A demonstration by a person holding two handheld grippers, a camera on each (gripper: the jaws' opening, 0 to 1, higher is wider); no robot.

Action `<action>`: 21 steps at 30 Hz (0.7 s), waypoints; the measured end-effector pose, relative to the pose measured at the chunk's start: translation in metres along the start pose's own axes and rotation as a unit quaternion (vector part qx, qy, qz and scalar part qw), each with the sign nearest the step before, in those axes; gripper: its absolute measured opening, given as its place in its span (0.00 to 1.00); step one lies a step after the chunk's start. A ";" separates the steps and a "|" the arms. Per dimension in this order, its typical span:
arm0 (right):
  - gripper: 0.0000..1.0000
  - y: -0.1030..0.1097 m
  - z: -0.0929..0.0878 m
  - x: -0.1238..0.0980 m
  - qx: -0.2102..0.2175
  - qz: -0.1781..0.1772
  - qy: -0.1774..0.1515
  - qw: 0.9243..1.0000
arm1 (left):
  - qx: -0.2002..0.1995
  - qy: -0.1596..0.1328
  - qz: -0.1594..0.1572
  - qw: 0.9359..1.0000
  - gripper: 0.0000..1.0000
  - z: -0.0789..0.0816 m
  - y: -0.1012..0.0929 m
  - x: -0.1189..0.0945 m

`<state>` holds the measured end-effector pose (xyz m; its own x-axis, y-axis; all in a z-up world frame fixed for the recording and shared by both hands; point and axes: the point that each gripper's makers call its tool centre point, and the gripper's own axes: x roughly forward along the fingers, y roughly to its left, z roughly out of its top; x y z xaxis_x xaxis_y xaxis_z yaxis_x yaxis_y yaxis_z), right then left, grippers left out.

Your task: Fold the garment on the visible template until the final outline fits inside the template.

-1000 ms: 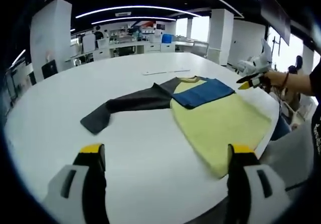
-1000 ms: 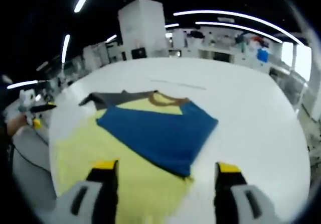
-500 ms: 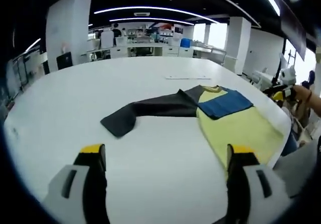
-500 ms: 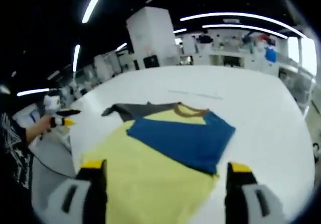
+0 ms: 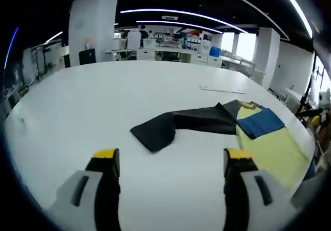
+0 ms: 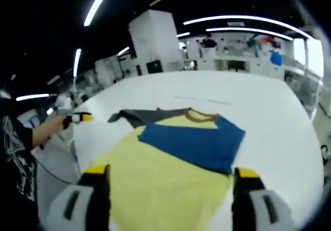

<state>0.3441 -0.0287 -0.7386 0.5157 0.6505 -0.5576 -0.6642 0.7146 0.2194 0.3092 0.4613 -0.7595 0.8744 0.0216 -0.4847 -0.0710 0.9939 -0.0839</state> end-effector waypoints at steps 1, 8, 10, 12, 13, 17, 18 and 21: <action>0.99 0.001 -0.002 -0.001 -0.001 0.000 0.003 1.000 | -0.001 -0.002 0.003 1.000 0.76 0.001 0.002 0.002; 0.99 0.001 -0.010 -0.006 -0.003 -0.019 0.012 1.000 | -0.008 -0.013 0.042 0.999 0.62 0.006 0.022 0.024; 0.99 0.000 -0.012 -0.007 -0.003 -0.024 0.017 1.000 | -0.027 -0.034 0.047 0.998 0.58 0.011 0.023 0.031; 0.99 0.001 -0.016 -0.009 -0.003 -0.025 0.026 0.999 | -0.025 -0.033 0.058 0.997 0.52 0.009 0.025 0.038; 0.99 0.003 -0.017 -0.010 -0.003 -0.025 0.027 0.999 | -0.024 -0.031 0.062 0.997 0.50 0.008 0.026 0.040; 0.99 0.007 -0.016 -0.014 -0.004 -0.027 0.019 0.999 | -0.033 -0.014 0.073 0.997 0.47 -0.004 0.033 0.056; 0.99 0.008 -0.015 -0.015 -0.006 -0.027 0.016 0.999 | -0.034 -0.010 0.077 0.996 0.45 -0.008 0.032 0.057; 0.99 0.009 -0.014 -0.018 -0.006 -0.027 0.009 1.000 | -0.045 -0.002 0.090 0.995 0.39 -0.016 0.033 0.059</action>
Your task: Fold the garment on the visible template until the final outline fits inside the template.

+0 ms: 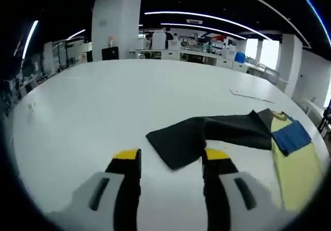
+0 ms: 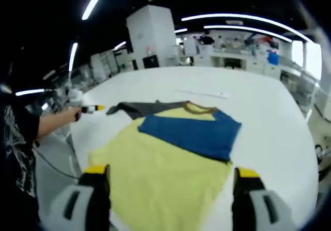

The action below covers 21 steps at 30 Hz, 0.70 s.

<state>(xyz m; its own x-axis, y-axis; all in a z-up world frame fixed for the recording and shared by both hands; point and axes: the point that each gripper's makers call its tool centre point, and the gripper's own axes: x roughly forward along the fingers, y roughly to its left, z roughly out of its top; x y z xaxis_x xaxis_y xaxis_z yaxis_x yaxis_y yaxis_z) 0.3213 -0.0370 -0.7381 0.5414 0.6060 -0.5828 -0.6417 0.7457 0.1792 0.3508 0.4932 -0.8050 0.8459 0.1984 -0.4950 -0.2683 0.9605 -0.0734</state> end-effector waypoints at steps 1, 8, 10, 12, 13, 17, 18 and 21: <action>0.99 0.001 0.000 -0.002 0.001 0.001 -0.003 1.000 | -0.004 0.008 0.006 1.000 0.37 -0.005 -0.001 -0.001; 0.99 -0.001 -0.003 -0.005 -0.015 -0.008 -0.002 1.000 | -0.004 0.023 0.032 0.999 0.31 -0.017 -0.009 -0.004; 0.99 -0.002 -0.005 -0.005 -0.013 -0.010 0.001 1.000 | -0.013 0.017 0.032 0.999 0.31 -0.017 -0.010 -0.003; 0.99 -0.003 -0.006 -0.006 -0.009 -0.013 0.001 1.000 | -0.016 0.018 0.034 0.999 0.28 -0.019 -0.016 -0.003; 0.99 -0.003 -0.006 -0.006 -0.008 -0.013 0.000 1.000 | -0.013 0.020 0.034 0.999 0.26 -0.021 -0.017 -0.002; 0.98 -0.008 -0.004 -0.008 -0.002 -0.022 -0.008 1.000 | -0.018 0.020 0.031 0.999 0.22 -0.023 -0.017 0.004; 0.97 -0.008 -0.003 -0.009 -0.002 -0.024 -0.007 1.000 | -0.017 0.021 0.031 0.999 0.21 -0.024 -0.017 0.007; 0.97 -0.012 -0.002 -0.013 -0.003 -0.034 -0.009 0.999 | -0.025 0.025 0.030 0.999 0.18 -0.027 -0.011 0.015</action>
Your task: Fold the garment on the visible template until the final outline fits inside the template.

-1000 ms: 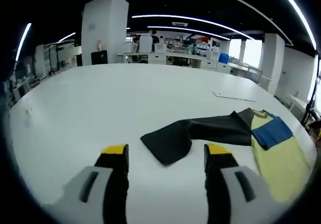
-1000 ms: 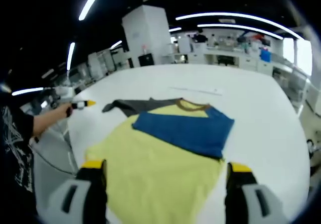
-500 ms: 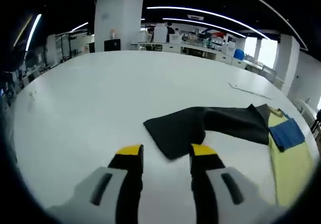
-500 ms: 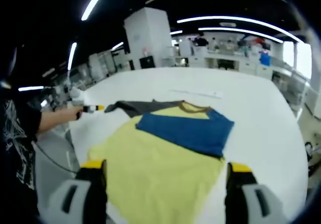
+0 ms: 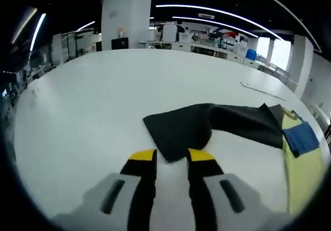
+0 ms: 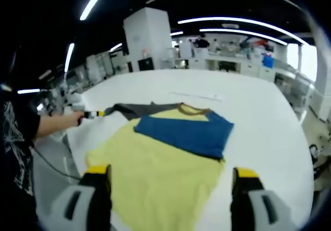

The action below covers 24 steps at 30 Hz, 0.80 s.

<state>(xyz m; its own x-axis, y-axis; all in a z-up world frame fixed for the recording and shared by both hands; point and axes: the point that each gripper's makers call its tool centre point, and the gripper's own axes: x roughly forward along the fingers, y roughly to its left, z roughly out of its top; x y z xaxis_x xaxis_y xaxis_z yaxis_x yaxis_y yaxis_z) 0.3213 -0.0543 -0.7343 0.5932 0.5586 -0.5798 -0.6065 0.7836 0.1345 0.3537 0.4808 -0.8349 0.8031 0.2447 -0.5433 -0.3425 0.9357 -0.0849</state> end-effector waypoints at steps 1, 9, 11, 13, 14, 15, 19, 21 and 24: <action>0.97 -0.002 0.001 -0.001 0.000 -0.003 -0.003 1.000 | -0.007 0.005 0.002 1.000 0.16 -0.002 0.002 0.003; 0.96 -0.004 -0.004 -0.003 0.002 -0.013 0.000 1.000 | -0.046 -0.002 0.010 0.999 0.14 -0.003 -0.003 0.001; 0.96 -0.005 -0.009 -0.003 -0.002 -0.016 0.009 1.000 | -0.045 -0.002 0.013 0.999 0.12 -0.004 -0.007 0.000; 0.96 -0.006 -0.010 -0.003 -0.003 -0.017 0.011 1.000 | -0.049 0.009 0.037 0.998 0.09 -0.005 -0.004 -0.003; 0.96 -0.006 -0.010 -0.003 -0.002 -0.017 0.010 1.000 | -0.092 0.013 0.046 0.995 0.08 -0.005 -0.007 -0.005; 0.96 -0.005 -0.010 -0.003 0.000 -0.017 0.009 1.000 | -0.108 0.016 0.050 0.993 0.07 -0.005 -0.007 -0.004; 0.96 -0.006 -0.009 -0.002 0.005 -0.021 0.005 1.000 | -0.112 0.022 0.060 0.992 0.01 -0.005 -0.005 -0.006; 0.96 -0.005 -0.009 -0.003 0.007 -0.021 0.004 1.000 | -0.122 0.026 0.056 0.991 0.00 -0.004 -0.001 -0.004; 0.95 -0.006 -0.009 -0.005 0.008 -0.023 0.002 1.000 | -0.093 0.027 0.061 0.993 0.00 -0.002 0.015 -0.004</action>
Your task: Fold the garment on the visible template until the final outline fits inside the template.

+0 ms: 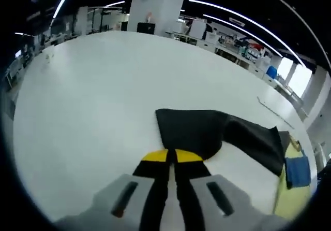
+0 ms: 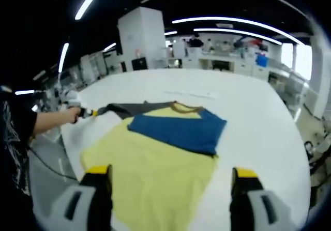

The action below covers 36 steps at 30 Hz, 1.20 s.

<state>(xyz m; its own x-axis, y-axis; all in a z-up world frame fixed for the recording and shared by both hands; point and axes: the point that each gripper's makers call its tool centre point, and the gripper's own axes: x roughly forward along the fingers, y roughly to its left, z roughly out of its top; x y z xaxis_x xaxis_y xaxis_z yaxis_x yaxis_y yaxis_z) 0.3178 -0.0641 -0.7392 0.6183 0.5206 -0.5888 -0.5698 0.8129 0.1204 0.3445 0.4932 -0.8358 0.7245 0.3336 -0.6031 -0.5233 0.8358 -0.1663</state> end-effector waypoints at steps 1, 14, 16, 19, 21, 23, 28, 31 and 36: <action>0.95 -0.001 0.000 -0.001 0.001 -0.001 0.000 1.000 | 0.018 -0.003 0.002 1.000 0.00 0.003 0.007 -0.001; 0.95 0.002 0.001 0.000 -0.003 -0.005 0.007 1.000 | 0.108 0.001 -0.023 0.994 0.00 0.017 0.041 0.007; 0.96 0.003 0.000 -0.001 -0.006 -0.006 0.008 1.000 | 0.123 0.004 -0.022 0.992 0.00 0.016 0.041 0.007; 0.96 0.001 -0.001 -0.003 -0.002 -0.009 0.007 1.000 | 0.120 0.005 -0.023 0.992 0.01 0.015 0.043 0.008; 0.96 0.000 -0.002 -0.005 0.001 -0.012 0.007 1.000 | 0.100 0.008 -0.018 0.995 0.10 0.015 0.045 0.008; 0.96 -0.001 -0.003 -0.007 0.003 -0.013 0.007 1.000 | 0.081 0.011 -0.013 0.997 0.20 0.013 0.046 0.008; 0.96 -0.002 -0.005 -0.009 0.009 -0.015 0.006 1.000 | 0.059 0.011 -0.017 0.998 0.19 0.010 0.041 0.004; 0.96 -0.001 -0.005 -0.009 0.007 -0.014 0.005 1.000 | 0.053 0.016 -0.009 0.998 0.14 0.009 0.042 0.006; 0.96 0.001 -0.006 -0.008 0.010 -0.011 0.002 1.000 | 0.025 0.017 -0.011 0.999 0.05 0.008 0.039 0.004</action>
<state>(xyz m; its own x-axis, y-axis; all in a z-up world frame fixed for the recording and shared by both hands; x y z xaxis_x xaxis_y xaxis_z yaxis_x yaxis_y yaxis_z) 0.3094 -0.0690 -0.7392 0.6281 0.5012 -0.5952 -0.5454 0.8292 0.1227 0.3305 0.5312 -0.8386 0.7200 0.3004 -0.6256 -0.4836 0.8637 -0.1419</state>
